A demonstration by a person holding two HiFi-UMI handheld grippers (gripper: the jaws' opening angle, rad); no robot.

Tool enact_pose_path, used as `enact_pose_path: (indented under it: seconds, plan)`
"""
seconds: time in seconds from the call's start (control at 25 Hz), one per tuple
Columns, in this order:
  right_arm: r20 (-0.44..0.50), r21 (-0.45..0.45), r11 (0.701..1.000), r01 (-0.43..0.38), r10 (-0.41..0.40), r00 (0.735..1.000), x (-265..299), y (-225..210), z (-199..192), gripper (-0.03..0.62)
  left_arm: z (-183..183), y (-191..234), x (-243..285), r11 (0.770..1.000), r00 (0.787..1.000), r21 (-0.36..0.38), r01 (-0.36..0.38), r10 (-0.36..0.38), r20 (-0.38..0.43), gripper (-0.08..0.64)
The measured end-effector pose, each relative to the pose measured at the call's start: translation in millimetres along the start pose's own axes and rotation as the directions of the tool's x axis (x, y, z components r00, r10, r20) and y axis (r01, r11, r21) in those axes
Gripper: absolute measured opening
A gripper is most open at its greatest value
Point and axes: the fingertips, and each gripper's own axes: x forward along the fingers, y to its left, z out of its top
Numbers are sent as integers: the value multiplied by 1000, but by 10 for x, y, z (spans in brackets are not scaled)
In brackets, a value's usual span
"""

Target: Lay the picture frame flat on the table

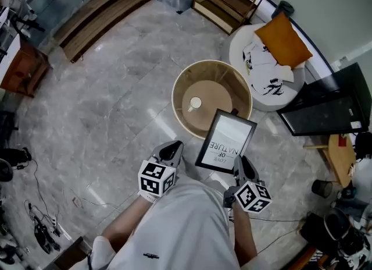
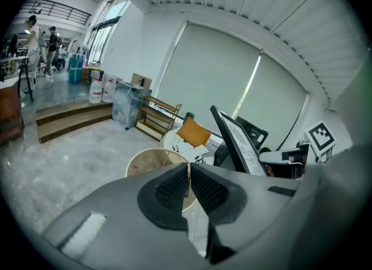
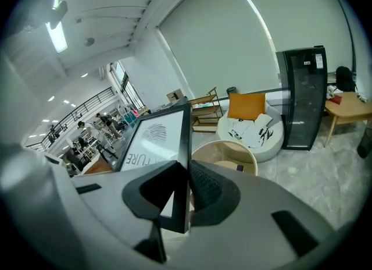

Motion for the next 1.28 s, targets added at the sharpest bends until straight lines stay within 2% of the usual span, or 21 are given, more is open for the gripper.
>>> enact_pose_path:
  seconds: [0.2, 0.4, 0.8, 1.0, 1.28]
  plan:
    - [19, -5, 1000, -4, 4, 1000, 211, 271, 180, 60, 194, 323, 134, 1000, 1000, -9, 2, -2, 11, 14]
    - [-9, -34, 999, -17, 17, 1000, 394, 259, 286, 60, 267, 358, 245, 999, 1000, -41, -12, 13, 17, 14]
    - [-64, -101, 991, -84, 78, 995, 857, 124, 464, 60, 588, 242, 520, 998, 997, -4, -70, 70, 39, 14]
    - [-72, -96, 991, -92, 85, 994, 979, -23, 591, 60, 663, 120, 705, 996, 996, 20, -90, 89, 28, 14]
    - [-76, -73, 994, -84, 78, 994, 1111, -294, 775, 60, 750, 13, 910, 995, 995, 6, -99, 99, 25, 14]
